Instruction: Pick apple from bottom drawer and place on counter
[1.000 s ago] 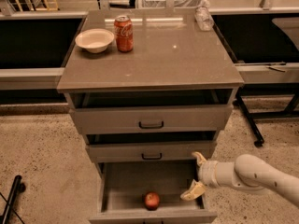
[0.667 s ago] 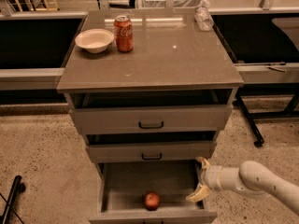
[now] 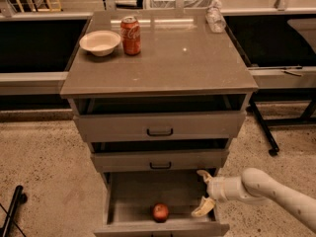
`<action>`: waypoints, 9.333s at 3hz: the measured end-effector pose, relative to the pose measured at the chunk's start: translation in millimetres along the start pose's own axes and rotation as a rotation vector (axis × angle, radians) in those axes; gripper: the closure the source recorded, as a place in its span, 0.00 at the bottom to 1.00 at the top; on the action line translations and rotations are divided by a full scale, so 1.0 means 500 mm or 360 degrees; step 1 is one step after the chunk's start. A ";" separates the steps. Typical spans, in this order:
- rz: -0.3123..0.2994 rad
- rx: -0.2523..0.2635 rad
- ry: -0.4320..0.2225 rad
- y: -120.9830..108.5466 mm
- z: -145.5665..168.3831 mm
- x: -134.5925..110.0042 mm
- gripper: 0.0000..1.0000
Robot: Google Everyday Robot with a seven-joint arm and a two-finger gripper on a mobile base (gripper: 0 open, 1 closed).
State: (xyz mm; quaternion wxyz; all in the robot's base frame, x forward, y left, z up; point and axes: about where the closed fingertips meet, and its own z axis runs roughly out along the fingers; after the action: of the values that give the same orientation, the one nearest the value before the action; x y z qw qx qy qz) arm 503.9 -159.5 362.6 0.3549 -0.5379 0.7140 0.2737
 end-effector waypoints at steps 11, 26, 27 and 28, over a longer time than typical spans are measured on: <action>-0.0247 -0.0500 -0.0186 0.038 0.469 0.150 0.77; -0.0036 0.0540 -0.0275 -0.379 -0.397 -0.969 0.76; 0.0134 0.0514 -0.0192 -0.421 -0.355 -0.940 0.52; 0.0155 0.0508 -0.0188 -0.422 -0.349 -0.938 0.21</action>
Offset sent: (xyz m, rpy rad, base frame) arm 0.0364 0.0681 -0.1284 -0.0725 -0.1656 0.3612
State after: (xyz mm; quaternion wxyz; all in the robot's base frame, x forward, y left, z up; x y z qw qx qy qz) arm 749.2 -82.4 840.8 0.4634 -0.4225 0.7515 0.2050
